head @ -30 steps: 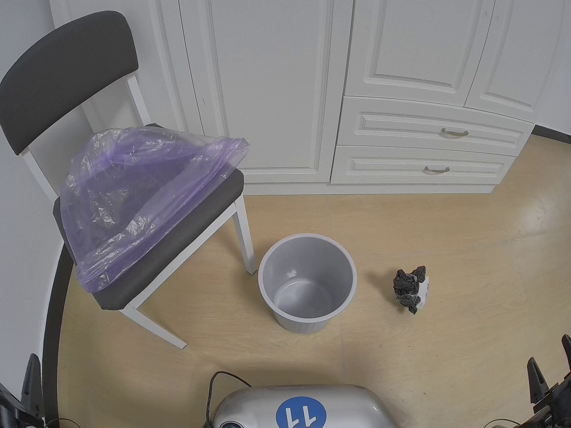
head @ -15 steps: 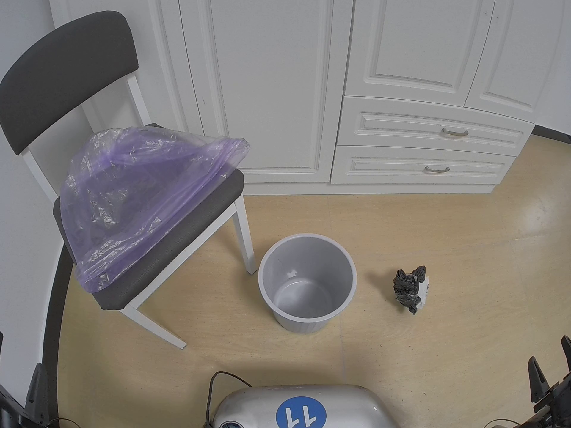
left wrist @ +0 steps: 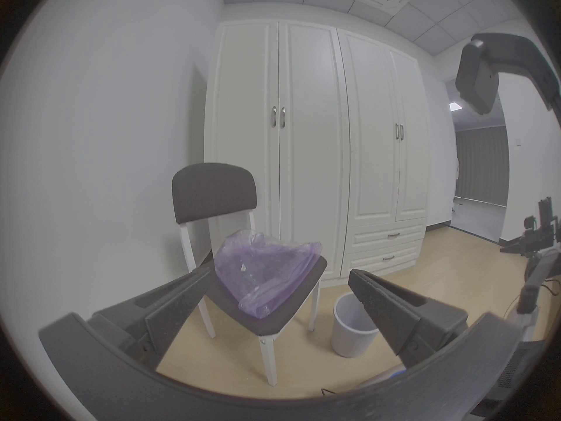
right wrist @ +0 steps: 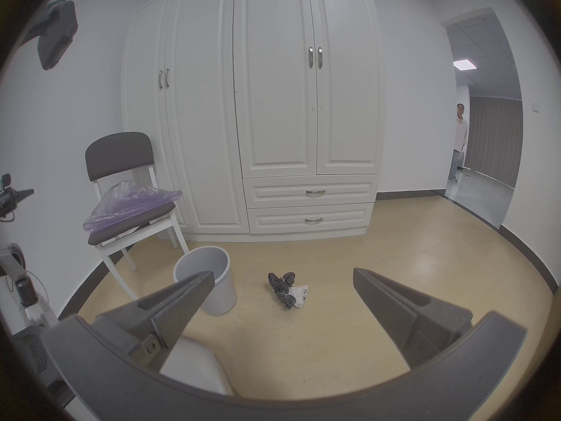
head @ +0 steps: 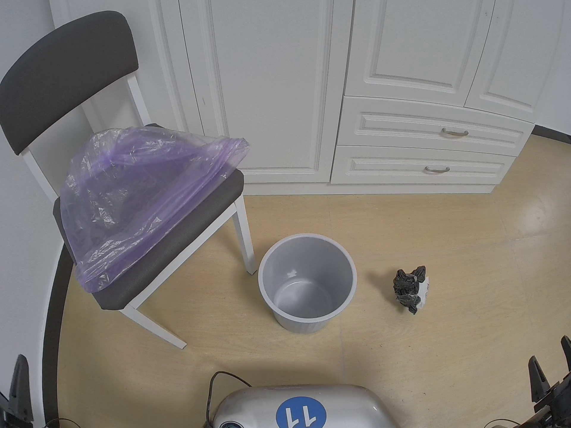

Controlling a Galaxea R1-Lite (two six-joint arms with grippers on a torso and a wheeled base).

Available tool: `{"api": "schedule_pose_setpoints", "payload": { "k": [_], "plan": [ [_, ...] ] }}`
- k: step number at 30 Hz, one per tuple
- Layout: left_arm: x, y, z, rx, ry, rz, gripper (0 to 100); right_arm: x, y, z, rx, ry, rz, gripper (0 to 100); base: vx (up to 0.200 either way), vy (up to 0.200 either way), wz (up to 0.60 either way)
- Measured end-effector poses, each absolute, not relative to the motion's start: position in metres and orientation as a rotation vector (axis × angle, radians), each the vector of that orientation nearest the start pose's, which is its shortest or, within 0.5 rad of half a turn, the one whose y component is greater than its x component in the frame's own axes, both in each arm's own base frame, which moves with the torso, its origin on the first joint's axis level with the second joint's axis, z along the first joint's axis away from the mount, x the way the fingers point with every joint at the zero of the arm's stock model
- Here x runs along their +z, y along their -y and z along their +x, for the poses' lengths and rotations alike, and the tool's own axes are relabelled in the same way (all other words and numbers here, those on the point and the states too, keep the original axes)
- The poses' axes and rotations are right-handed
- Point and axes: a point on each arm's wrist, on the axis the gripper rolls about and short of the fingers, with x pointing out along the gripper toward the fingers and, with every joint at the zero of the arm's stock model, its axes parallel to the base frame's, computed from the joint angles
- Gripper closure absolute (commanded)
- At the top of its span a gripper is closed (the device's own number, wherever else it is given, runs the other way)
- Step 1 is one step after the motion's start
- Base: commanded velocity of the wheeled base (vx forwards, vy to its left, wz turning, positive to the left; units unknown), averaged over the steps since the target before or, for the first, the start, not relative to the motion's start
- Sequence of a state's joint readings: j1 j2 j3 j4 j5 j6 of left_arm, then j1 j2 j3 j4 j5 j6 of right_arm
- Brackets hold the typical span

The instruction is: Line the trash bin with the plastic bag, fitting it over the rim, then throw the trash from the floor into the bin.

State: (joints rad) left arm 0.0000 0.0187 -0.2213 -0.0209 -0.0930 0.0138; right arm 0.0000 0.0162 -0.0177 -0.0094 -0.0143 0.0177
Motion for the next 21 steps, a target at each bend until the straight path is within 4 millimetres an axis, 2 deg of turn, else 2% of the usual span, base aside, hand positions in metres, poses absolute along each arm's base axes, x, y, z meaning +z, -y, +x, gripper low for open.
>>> {"api": "schedule_pose_setpoints", "payload": {
  "k": [4, 10, 15, 21],
  "plan": [
    [0.155, 0.001, -0.047, -0.102, 0.248, 0.033, 0, 0.087, 0.000, -0.024, -0.005, 0.047, 0.000, 0, 0.000, 0.000, 0.00],
    [0.173, 0.001, -0.037, -0.102, 0.200, 0.076, 0, 0.127, 0.000, -0.029, 0.030, 0.160, 0.017, 0, 0.000, 0.000, 0.00],
    [0.184, 0.001, -0.018, -0.101, 0.107, 0.112, 0, 0.158, -0.001, -0.017, 0.051, 0.122, 0.029, 0, 0.000, 0.000, 0.00],
    [0.194, 0.002, 0.004, -0.097, 0.011, 0.145, 0, 0.195, -0.001, 0.007, 0.064, 0.083, 0.033, 0, 0.000, 0.000, 0.00]
  ]
}}
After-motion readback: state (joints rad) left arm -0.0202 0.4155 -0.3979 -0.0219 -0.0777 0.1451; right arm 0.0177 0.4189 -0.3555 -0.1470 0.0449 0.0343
